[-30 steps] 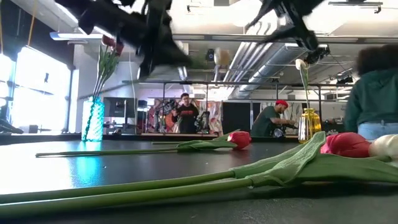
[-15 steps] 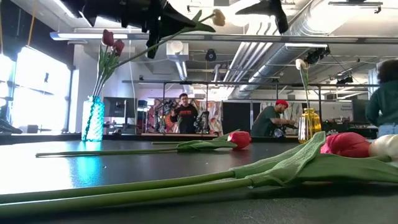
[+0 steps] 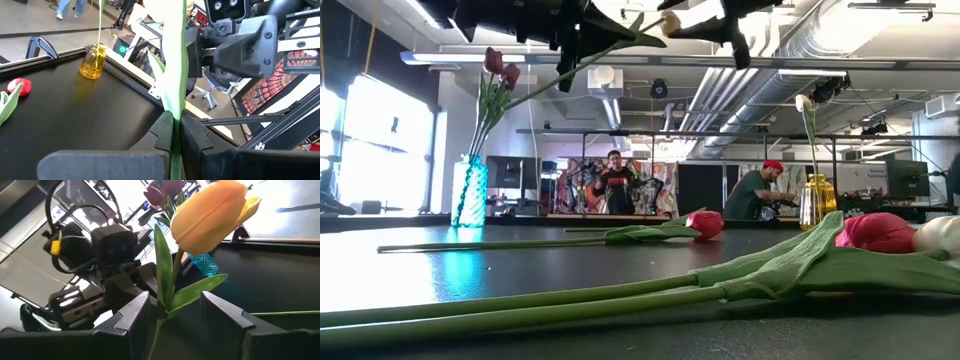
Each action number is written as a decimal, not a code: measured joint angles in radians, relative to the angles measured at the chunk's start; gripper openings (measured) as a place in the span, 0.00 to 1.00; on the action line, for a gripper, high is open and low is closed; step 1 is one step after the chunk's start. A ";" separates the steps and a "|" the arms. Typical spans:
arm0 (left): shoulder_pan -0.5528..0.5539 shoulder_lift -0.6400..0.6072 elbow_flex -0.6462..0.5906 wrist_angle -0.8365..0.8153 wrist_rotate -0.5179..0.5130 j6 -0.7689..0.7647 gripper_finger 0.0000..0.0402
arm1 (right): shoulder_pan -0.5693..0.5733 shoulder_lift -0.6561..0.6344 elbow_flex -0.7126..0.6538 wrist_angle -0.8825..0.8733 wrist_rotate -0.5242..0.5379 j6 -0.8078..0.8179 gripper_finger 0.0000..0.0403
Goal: Sort flowers into vase by color
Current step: Put the center yellow flower into the yellow vase, then put the yellow flower into the yellow crystal vase
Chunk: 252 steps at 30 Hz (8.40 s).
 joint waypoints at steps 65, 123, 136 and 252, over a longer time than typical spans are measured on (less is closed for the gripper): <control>0.004 0.000 0.000 -0.222 0.051 -0.052 0.38 | -0.098 -0.651 0.004 -0.638 1.022 -0.601 0.00; 0.053 0.000 0.000 -0.219 0.019 -0.114 0.38 | -0.670 -0.464 0.260 -0.949 0.302 -0.547 0.00; 0.053 0.000 0.000 -0.219 -0.006 -0.113 0.38 | -0.740 -0.367 0.251 -1.046 0.244 -0.537 0.00; -0.474 0.257 0.000 -0.325 0.093 0.107 0.38 | 0.571 0.634 0.546 -1.088 -0.325 -0.257 0.26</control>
